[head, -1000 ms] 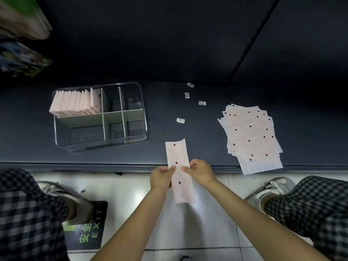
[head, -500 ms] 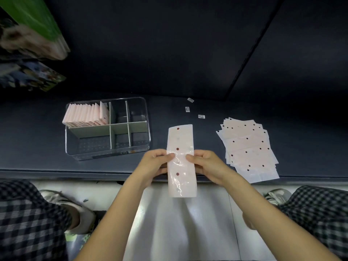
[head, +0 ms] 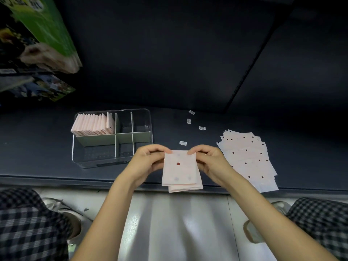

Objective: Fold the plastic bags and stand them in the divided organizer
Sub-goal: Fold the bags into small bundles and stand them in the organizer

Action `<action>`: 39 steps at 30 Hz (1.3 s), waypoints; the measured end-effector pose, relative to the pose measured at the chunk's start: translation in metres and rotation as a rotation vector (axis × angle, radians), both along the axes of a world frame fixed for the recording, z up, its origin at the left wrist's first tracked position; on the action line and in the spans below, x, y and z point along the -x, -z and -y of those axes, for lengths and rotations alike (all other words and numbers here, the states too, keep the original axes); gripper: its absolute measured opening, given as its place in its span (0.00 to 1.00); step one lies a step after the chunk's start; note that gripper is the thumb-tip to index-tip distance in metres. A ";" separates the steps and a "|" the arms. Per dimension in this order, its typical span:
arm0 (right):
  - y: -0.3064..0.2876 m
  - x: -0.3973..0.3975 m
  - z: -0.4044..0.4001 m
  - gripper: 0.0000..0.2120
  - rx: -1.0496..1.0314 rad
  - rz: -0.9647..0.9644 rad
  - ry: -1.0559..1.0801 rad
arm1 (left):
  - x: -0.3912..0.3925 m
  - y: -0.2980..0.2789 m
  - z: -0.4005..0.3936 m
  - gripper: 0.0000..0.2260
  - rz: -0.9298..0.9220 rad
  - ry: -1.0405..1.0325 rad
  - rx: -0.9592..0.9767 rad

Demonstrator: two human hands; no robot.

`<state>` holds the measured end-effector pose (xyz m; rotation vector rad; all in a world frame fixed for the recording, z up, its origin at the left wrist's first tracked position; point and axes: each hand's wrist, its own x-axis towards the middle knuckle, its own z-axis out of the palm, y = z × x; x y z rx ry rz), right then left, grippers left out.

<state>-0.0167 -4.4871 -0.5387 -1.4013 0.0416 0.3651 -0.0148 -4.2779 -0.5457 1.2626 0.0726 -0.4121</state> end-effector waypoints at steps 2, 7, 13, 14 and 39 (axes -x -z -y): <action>-0.001 -0.002 -0.001 0.19 0.023 0.041 0.005 | -0.001 -0.001 -0.002 0.12 -0.039 -0.029 0.040; 0.002 -0.010 -0.004 0.19 0.069 0.088 -0.012 | -0.005 -0.002 0.006 0.18 -0.148 -0.073 -0.067; -0.003 -0.021 -0.013 0.20 0.162 0.054 -0.091 | -0.007 -0.001 0.007 0.09 -0.077 -0.222 -0.176; -0.005 -0.024 -0.014 0.20 0.163 0.043 -0.091 | -0.007 -0.001 0.006 0.09 -0.011 -0.244 -0.210; -0.022 -0.154 -0.155 0.08 0.344 -0.103 -0.139 | -0.097 0.034 -0.127 0.11 0.158 -0.397 -1.147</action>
